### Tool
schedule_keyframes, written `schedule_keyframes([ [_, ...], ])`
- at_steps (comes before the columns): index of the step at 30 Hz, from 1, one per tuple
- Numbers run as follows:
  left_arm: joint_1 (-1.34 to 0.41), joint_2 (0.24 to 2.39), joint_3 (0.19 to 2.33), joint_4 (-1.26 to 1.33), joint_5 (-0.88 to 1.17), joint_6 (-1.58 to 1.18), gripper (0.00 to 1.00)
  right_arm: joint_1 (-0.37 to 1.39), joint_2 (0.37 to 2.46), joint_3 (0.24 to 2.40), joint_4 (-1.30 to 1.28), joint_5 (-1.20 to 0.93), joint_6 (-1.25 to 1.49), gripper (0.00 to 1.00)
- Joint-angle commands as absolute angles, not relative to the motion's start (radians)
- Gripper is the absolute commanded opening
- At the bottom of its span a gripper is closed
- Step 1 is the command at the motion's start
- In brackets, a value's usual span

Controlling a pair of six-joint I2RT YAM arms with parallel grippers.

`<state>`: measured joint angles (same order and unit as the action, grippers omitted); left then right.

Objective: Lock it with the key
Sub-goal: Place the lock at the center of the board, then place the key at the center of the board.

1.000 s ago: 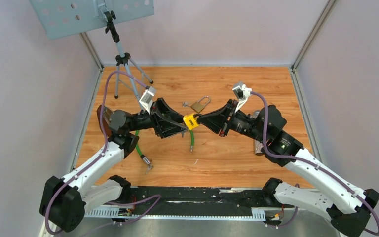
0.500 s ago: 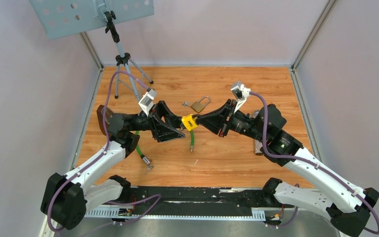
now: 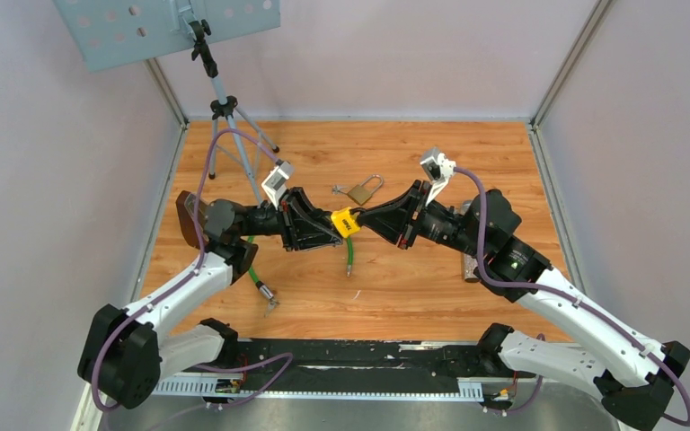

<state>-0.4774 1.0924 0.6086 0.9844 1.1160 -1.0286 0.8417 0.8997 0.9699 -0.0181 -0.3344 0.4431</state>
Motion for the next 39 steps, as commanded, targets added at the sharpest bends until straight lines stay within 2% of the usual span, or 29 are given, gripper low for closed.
schedule_keyframes([
  [1,-0.477,1.085,0.63,1.018,1.091,-1.005,0.09,0.839,0.878,1.021,0.076,-0.313,0.425,0.0],
  [3,-0.477,1.067,0.629,0.956,1.062,-0.953,0.0,0.839,0.865,1.011,0.075,-0.282,0.417,0.0],
  [8,-0.477,0.995,0.602,0.797,0.99,-0.829,0.0,0.839,0.79,0.982,0.077,-0.166,0.385,0.0],
  [16,-0.477,0.931,0.559,0.73,0.945,-0.811,0.0,0.838,0.702,0.959,0.076,-0.017,0.376,0.0],
  [21,-0.478,0.951,0.56,0.655,0.888,-0.8,0.0,0.838,0.706,0.955,-0.05,0.12,0.435,0.0],
  [26,-0.542,1.035,0.556,0.618,0.78,-0.75,0.0,0.804,0.783,0.937,-0.3,0.27,0.584,0.0],
  [31,-0.694,1.177,0.579,0.562,0.579,-0.662,0.0,0.692,0.774,0.815,-0.367,0.205,0.728,0.0],
  [36,-0.856,1.396,0.61,0.624,0.36,-0.667,0.0,0.627,0.707,0.662,-0.4,0.192,0.768,0.0],
  [39,-0.946,1.544,0.67,0.623,0.306,-0.637,0.0,0.581,0.689,0.587,-0.42,0.178,0.81,0.0],
])
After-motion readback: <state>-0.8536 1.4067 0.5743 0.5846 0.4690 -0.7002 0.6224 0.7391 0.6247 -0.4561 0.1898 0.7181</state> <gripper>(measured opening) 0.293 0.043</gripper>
